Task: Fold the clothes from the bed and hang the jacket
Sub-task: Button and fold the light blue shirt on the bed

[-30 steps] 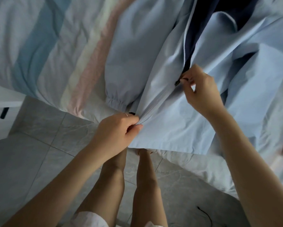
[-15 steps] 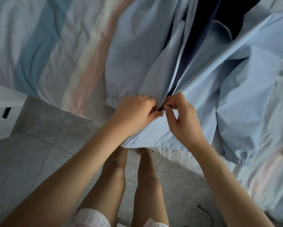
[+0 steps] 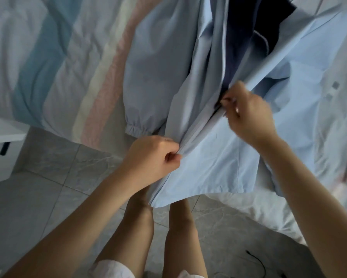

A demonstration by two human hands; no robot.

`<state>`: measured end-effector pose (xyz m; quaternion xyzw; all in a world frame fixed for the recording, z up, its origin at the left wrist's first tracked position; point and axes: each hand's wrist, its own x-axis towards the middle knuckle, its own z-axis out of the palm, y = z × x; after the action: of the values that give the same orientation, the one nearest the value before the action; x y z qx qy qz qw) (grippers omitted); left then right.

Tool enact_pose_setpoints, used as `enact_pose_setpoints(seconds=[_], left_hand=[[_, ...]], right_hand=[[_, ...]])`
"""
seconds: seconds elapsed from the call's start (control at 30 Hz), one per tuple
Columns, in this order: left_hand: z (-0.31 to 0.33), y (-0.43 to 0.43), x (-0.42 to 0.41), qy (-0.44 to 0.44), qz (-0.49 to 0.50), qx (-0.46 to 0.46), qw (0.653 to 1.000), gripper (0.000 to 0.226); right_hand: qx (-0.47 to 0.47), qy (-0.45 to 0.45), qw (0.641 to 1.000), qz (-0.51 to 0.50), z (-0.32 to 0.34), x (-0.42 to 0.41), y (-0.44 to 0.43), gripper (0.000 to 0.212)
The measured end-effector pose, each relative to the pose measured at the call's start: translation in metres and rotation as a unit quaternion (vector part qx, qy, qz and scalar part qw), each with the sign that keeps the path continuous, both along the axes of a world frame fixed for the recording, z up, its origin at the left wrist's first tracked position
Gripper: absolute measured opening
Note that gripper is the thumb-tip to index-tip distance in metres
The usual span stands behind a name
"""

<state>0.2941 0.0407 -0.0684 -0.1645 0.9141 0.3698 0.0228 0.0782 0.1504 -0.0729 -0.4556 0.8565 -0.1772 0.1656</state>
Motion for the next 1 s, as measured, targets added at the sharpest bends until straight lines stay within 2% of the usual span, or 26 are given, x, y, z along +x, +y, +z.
enact_pose_setpoints(seconds=[0.07, 0.1, 0.17, 0.23, 0.27, 0.3, 0.37, 0.47, 0.57, 0.7, 0.8, 1.0], left_hand=[[-0.003, -0.001, 0.01, -0.01, -0.004, 0.024, 1.0, 0.03], [-0.004, -0.003, 0.013, -0.028, -0.005, 0.029, 0.999, 0.031], [-0.007, -0.009, 0.014, -0.111, -0.029, -0.017, 0.993, 0.036], [-0.012, -0.015, 0.01, -0.216, -0.047, -0.093, 0.971, 0.036], [-0.013, -0.018, 0.006, -0.235, -0.033, -0.098, 0.966, 0.033], [-0.012, -0.02, 0.001, -0.226, -0.001, -0.079, 0.971, 0.032], [-0.011, -0.023, -0.013, -0.132, 0.076, -0.03, 0.988, 0.036], [-0.007, -0.019, -0.045, -0.032, 0.093, -0.039, 0.994, 0.039], [-0.003, -0.014, -0.068, -0.006, 0.074, -0.074, 0.994, 0.034], [-0.003, -0.017, -0.069, 0.009, 0.025, -0.083, 0.996, 0.045], [0.003, -0.02, -0.058, 0.028, -0.01, -0.073, 0.997, 0.041], [0.004, -0.012, -0.027, 0.025, -0.022, -0.079, 0.996, 0.037]], right_hand=[[0.027, -0.011, 0.996, -0.084, -0.003, -0.028, 0.002, 0.014], [0.03, -0.02, 0.995, -0.094, -0.004, -0.032, 0.001, 0.012], [0.02, -0.026, 0.997, -0.071, -0.006, -0.023, -0.004, 0.009], [0.011, -0.019, 0.998, -0.054, -0.01, -0.004, -0.007, 0.007], [0.006, -0.016, 0.998, -0.059, -0.012, 0.004, -0.008, 0.006], [-0.001, -0.017, 0.997, -0.07, -0.012, 0.012, -0.008, 0.006], [-0.029, -0.025, 0.995, -0.087, -0.009, 0.028, -0.011, 0.007], [-0.077, -0.038, 0.993, -0.085, 0.001, 0.05, -0.015, 0.012], [-0.095, -0.039, 0.991, -0.085, 0.014, 0.06, -0.015, 0.011], [-0.072, 0.05, 0.993, -0.076, 0.019, 0.056, -0.009, 0.011], [-0.048, 0.093, 0.992, -0.068, 0.02, 0.04, -0.01, 0.015], [0.017, 0.062, 0.98, -0.188, 0.01, -0.028, -0.015, 0.019]])
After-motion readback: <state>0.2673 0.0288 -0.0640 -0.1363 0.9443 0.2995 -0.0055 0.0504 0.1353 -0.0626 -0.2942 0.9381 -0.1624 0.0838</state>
